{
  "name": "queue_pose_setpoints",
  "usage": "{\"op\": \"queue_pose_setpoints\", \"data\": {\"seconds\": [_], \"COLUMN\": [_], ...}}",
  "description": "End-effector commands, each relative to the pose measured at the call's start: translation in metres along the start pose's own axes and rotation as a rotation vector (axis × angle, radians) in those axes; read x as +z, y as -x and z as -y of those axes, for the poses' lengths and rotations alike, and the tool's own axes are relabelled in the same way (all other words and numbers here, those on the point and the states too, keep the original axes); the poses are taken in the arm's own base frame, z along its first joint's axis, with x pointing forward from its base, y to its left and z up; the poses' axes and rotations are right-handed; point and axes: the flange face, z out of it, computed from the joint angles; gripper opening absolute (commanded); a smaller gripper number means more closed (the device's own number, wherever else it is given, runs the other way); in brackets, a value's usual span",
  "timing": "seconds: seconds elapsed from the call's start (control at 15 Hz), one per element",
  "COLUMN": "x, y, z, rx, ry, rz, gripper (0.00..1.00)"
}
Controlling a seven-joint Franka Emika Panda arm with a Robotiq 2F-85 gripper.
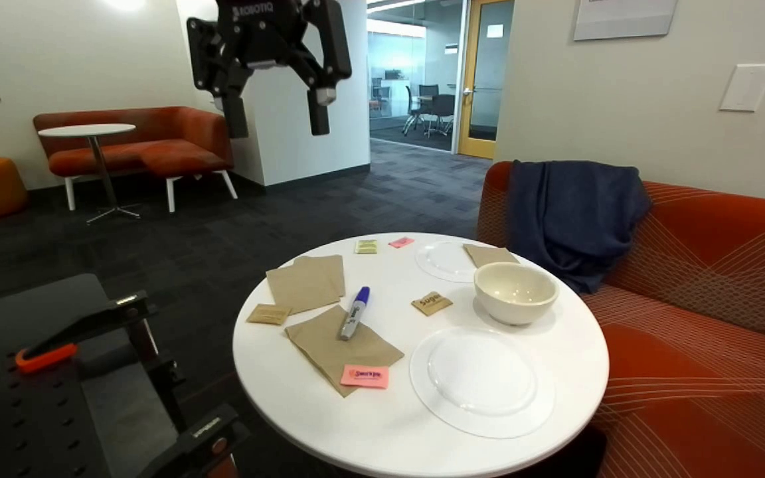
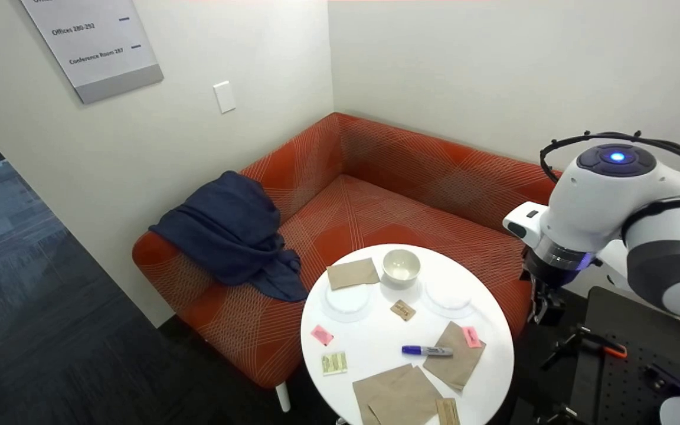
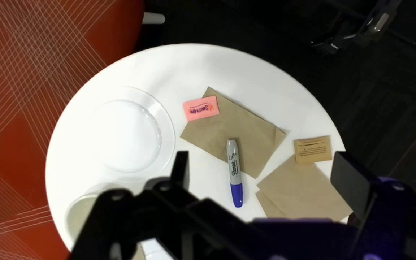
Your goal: Pick up the marker and place it in the bowl
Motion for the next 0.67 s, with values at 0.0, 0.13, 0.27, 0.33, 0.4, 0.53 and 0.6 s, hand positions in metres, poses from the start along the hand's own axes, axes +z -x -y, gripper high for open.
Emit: {"op": "queue_pose_setpoints", "data": {"seconds": [0.0,0.13,0.27,0.33,0.4,0.53,0.6], "x": [0.039,0.059,0.077,0.084,0.092,0.086,0.092], "y": [-0.010,-0.017,-0.024,-0.026,-0.029,-0.020,-0.023], "z": [-0.006,-0.004,-0.001,0.001,0.001,0.006,0.006], "rx": [-0.046,-0.052,-0.057,-0.058,-0.061,-0.056,-0.063], "ry": [-0.009,-0.019,-0.029,-0.032,-0.031,-0.044,-0.045], "rz": [0.034,0.057,0.080,0.093,0.106,0.110,0.124], "gripper": [1.00,1.00,1.00,1.00,1.00,1.00,1.00]}}
